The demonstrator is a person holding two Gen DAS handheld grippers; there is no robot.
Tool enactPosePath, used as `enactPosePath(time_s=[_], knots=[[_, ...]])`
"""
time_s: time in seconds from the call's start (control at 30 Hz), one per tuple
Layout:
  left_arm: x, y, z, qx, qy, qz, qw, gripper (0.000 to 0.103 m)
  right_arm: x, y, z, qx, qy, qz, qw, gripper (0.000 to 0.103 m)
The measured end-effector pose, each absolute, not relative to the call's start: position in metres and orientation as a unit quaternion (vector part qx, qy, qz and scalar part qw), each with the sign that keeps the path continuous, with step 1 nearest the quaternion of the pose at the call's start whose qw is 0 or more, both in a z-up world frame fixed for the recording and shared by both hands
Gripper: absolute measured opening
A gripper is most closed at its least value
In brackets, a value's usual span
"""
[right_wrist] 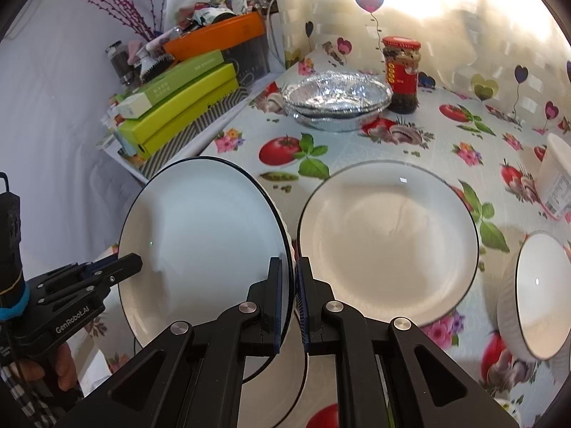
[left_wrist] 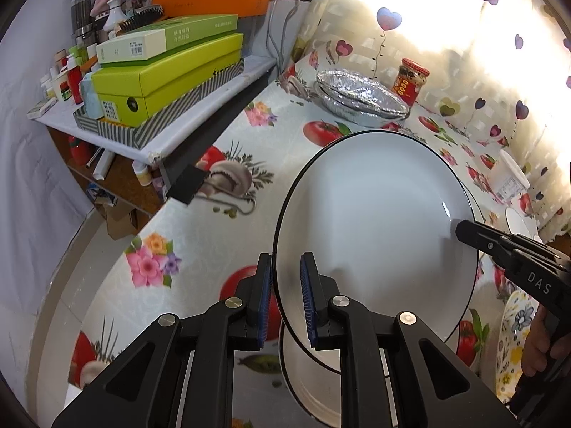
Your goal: Organize plates and bowls
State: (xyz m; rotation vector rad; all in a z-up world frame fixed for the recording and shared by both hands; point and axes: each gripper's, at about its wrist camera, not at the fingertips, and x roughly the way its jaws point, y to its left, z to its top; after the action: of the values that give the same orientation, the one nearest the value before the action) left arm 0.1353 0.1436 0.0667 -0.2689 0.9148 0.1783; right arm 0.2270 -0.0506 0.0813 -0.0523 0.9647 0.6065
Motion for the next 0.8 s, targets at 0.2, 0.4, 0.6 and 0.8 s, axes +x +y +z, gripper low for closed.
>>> enactPosePath(time_s=[0.2, 0.4, 0.6, 0.8], knots=[[0.126, 0.140, 0.060, -0.127, 0.447, 0.085, 0.881, 0.017, 0.212, -0.057, 0.072, -0.022, 0.464, 0.286, 0.838, 0.009], [0.119, 0.136, 0.052, -0.127, 0.457, 0.081, 0.877, 0.017, 0.205, -0.062, 0.064, -0.017, 0.474, 0.283, 0.834, 0.009], [0.114, 0.133, 0.047, -0.126, 0.463, 0.079, 0.874, 0.017, 0.198, -0.065, 0.061, -0.016, 0.477, 0.282, 0.832, 0.009], [0.112, 0.132, 0.045, -0.122, 0.466, 0.079, 0.873, 0.017, 0.194, -0.066, 0.058, -0.015, 0.480, 0.280, 0.831, 0.009]])
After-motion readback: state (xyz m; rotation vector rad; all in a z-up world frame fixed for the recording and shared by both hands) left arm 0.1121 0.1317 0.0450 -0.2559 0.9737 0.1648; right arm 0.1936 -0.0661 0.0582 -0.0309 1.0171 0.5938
